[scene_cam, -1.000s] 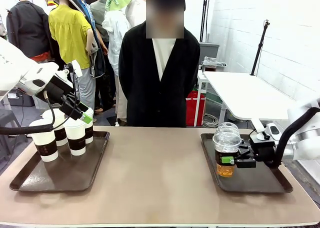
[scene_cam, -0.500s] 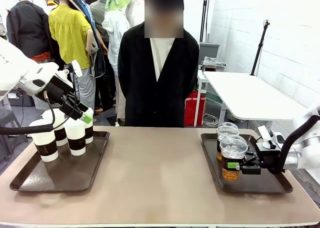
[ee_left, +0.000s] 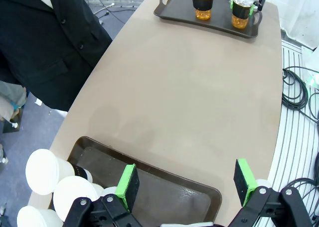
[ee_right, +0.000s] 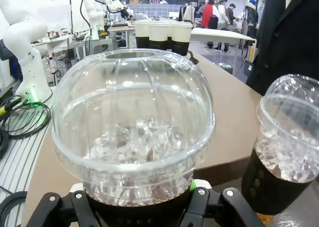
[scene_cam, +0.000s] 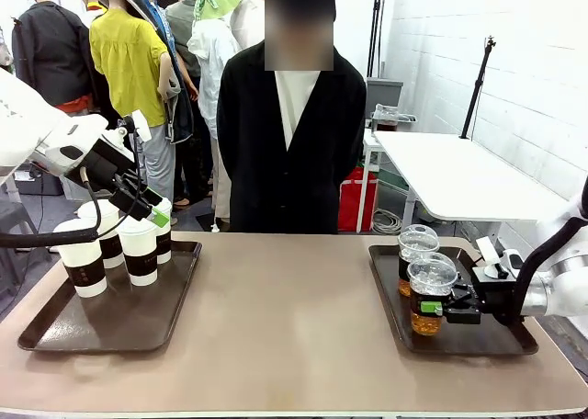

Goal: Distribute the coffee onto the tray.
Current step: Pick up another iced Americano from the middle of the table and place it on the right Handle tray.

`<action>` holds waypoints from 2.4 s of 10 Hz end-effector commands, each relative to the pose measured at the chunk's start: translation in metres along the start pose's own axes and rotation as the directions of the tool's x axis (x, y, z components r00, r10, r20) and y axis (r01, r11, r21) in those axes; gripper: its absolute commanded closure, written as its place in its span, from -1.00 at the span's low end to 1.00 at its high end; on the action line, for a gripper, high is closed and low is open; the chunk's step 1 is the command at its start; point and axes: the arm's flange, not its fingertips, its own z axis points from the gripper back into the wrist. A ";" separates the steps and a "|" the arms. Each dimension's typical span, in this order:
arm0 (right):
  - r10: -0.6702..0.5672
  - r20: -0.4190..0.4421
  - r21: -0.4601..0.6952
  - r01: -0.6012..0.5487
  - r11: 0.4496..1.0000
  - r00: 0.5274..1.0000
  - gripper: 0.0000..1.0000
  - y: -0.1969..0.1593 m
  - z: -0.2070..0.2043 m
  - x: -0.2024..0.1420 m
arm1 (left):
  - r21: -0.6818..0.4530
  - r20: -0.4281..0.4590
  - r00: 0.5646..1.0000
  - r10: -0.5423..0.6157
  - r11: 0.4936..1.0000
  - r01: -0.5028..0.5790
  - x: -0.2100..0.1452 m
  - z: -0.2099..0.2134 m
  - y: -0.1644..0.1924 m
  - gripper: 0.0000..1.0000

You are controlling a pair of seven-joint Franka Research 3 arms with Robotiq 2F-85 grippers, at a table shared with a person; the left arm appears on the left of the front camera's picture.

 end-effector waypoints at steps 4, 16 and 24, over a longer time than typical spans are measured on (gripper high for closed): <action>0.005 0.069 -0.023 -0.004 1.000 0.998 -0.32 -0.013 0.000 -0.015 | -0.014 0.024 1.000 -0.016 1.000 0.016 -0.002 0.000 0.003 -1.00; -0.087 0.062 -0.059 0.090 0.994 0.994 -1.00 0.003 0.012 -0.020 | -0.014 0.024 1.000 -0.016 1.000 0.016 -0.002 0.000 0.003 -1.00; -0.132 0.065 -0.121 0.139 0.983 0.989 -1.00 0.038 0.056 -0.027 | -0.014 0.024 1.000 -0.016 1.000 0.016 -0.002 0.000 0.003 -1.00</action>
